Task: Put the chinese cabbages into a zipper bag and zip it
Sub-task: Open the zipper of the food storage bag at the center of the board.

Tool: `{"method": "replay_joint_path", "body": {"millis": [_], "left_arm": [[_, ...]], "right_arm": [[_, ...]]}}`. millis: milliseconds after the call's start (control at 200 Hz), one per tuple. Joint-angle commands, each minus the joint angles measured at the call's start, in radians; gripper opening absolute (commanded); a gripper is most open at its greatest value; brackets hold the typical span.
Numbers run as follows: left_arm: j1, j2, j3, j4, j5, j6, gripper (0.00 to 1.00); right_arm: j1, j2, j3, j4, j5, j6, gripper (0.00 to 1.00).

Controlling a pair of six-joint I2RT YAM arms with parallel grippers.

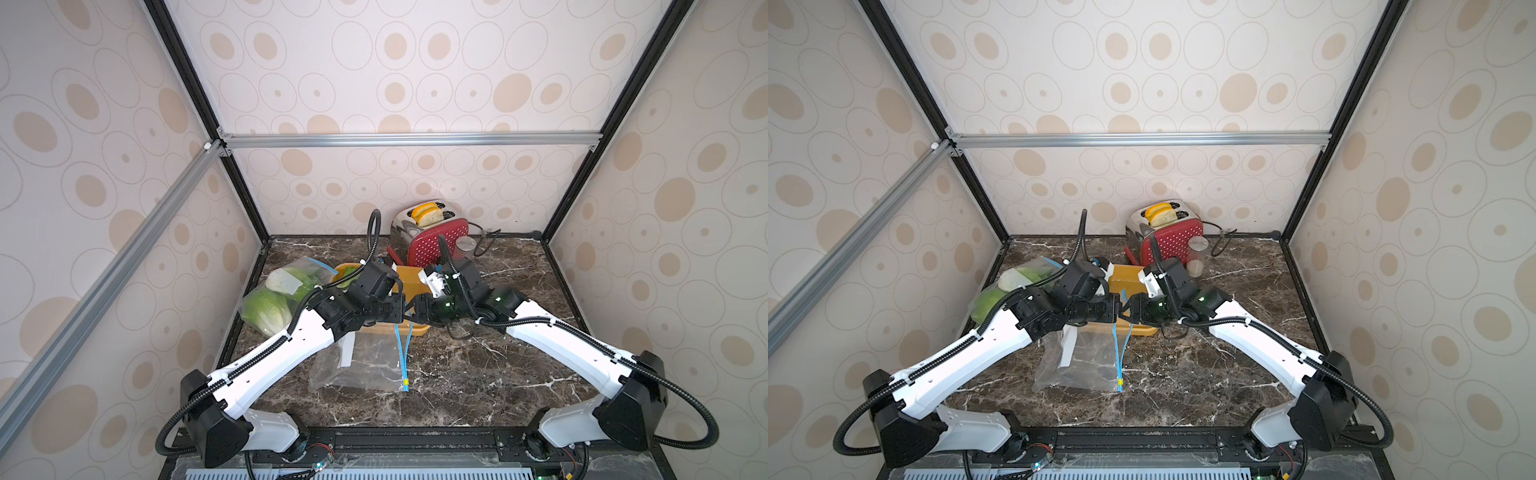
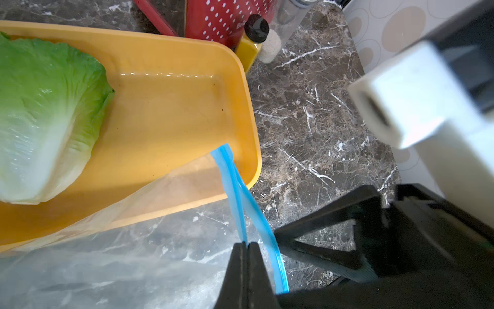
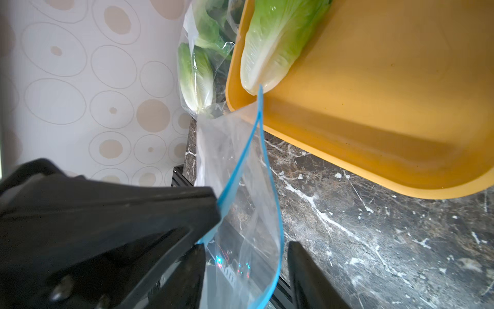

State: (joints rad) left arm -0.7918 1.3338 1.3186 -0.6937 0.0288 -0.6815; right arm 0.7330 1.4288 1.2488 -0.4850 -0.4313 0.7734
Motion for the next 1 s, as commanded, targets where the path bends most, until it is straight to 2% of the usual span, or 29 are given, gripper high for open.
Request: {"method": "replay_joint_path", "body": {"millis": [0,110,320,471,546,601,656,771,886,996], "left_arm": [[0.005,-0.022,0.04,-0.027,-0.01,0.023,0.0],[0.005,-0.029,0.044,-0.041,-0.036,0.025,0.0],[0.003,-0.021,0.063,-0.029,-0.017,0.025,0.0],[0.004,-0.019,0.08,-0.047,-0.018,0.029,0.0],[0.005,-0.026,0.081,-0.072,-0.034,0.034,0.0],[0.004,-0.035,0.077,-0.086,-0.049,0.03,0.09],[0.003,-0.043,0.076,-0.096,-0.053,0.022,0.24],[-0.013,-0.041,0.105,-0.157,-0.072,0.009,0.43],[-0.084,-0.019,0.148,-0.261,-0.176,-0.007,0.55],[-0.134,-0.018,0.136,-0.244,-0.202,-0.05,0.61]], "right_arm": [[-0.001,-0.021,-0.008,-0.049,0.043,0.017,0.52],[-0.001,-0.039,-0.027,-0.063,0.066,0.006,0.5],[0.0,0.011,-0.063,0.035,-0.031,0.013,0.39],[0.0,0.034,-0.056,0.062,-0.054,0.022,0.13],[-0.001,0.019,-0.075,0.1,-0.057,0.044,0.03],[0.001,0.006,-0.085,0.119,-0.049,0.06,0.0],[0.002,0.001,-0.083,0.115,-0.035,0.066,0.0],[0.013,-0.001,-0.075,0.109,-0.01,0.079,0.0],[0.022,0.007,-0.052,0.087,0.033,0.085,0.0],[0.026,0.023,-0.038,0.093,0.034,0.106,0.0]]}}
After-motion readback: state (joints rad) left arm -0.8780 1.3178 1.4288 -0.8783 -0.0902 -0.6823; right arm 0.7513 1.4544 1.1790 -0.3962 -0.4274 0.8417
